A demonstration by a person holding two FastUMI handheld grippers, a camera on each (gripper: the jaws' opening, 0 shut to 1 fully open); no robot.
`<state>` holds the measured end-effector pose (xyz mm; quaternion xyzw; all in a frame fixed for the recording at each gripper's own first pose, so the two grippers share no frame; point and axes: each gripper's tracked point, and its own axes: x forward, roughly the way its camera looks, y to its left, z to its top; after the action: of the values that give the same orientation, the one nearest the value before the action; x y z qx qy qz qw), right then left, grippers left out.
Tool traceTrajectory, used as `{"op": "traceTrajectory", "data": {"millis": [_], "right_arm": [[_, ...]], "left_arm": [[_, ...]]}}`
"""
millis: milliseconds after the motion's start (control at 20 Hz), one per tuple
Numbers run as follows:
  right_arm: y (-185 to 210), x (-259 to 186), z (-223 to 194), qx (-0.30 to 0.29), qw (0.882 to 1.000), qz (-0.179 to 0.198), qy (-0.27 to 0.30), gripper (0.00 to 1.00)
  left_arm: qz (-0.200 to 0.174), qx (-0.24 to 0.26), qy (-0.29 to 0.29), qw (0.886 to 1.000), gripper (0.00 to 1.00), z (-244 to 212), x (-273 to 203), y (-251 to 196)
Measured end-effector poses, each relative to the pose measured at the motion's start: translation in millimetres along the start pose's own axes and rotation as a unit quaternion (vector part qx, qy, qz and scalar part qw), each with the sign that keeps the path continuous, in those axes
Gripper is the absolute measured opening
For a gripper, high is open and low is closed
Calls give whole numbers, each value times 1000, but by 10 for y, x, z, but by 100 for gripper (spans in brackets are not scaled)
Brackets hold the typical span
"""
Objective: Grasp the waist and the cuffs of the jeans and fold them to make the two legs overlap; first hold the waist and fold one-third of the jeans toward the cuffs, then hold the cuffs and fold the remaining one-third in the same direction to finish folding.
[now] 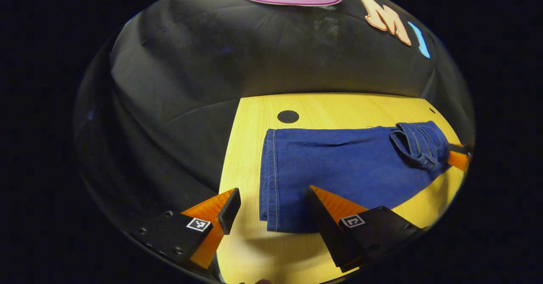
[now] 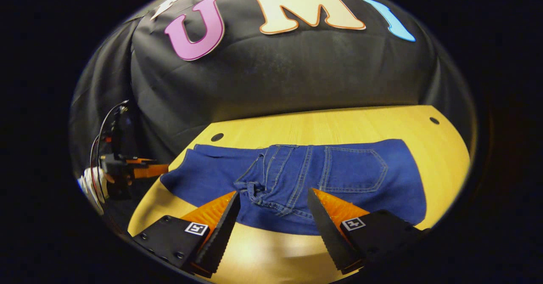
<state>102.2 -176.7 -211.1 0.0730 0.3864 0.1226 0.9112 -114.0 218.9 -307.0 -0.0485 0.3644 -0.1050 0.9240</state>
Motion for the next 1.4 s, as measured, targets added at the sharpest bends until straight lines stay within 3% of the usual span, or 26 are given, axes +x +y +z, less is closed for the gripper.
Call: {"op": "traceTrajectory", "data": {"millis": [250, 300, 350, 500, 550, 600, 650, 750, 800, 900, 1100, 1400], "right_arm": [[-89, -238, -70, -21, 1000, -7, 6, 92], [-115, -271, -60, -21, 1000, -8, 5, 98], [-152, -305, -66, -20, 1000, -10, 4, 98], [-281, -387, -36, -13, 1000, -18, -2, 98], [-322, -406, -45, -12, 1000, -20, -3, 98], [-366, -441, -28, -11, 1000, -22, -4, 98], [-399, -473, -31, -11, 1000, -23, -7, 98], [-473, -540, -13, -12, 1000, -25, -13, 98], [-505, -560, -7, -13, 1000, -25, -14, 98], [-577, -627, -22, -14, 999, -26, -14, 98], [-740, -803, 42, -19, 999, -26, -19, 98], [-1014, -1061, 99, -24, 999, -20, -25, 98]], "left_arm": [[-3, -21, 45, 999, 95, -229, 319, -43], [-7, -32, 69, 997, 95, -356, 334, -99], [-5, -37, 44, 998, 95, -252, 351, -114], [-11, -42, 40, 998, 96, -274, 327, -159], [-14, -37, 50, 998, 90, -313, 339, -202], [-21, -31, 49, 998, 71, -290, 327, -244], [-35, -29, 48, 998, 67, -296, 355, -312], [-42, -33, 49, 997, 29, -268, 374, -383], [-39, -38, 49, 997, 15, -260, 370, -408], [-31, -47, 47, 997, 3, -246, 386, -413], [-12, -21, 70, 997, 0, -180, 267, -455], [-33, -14, 1, 999, 0, 492, -301, -914]]}}
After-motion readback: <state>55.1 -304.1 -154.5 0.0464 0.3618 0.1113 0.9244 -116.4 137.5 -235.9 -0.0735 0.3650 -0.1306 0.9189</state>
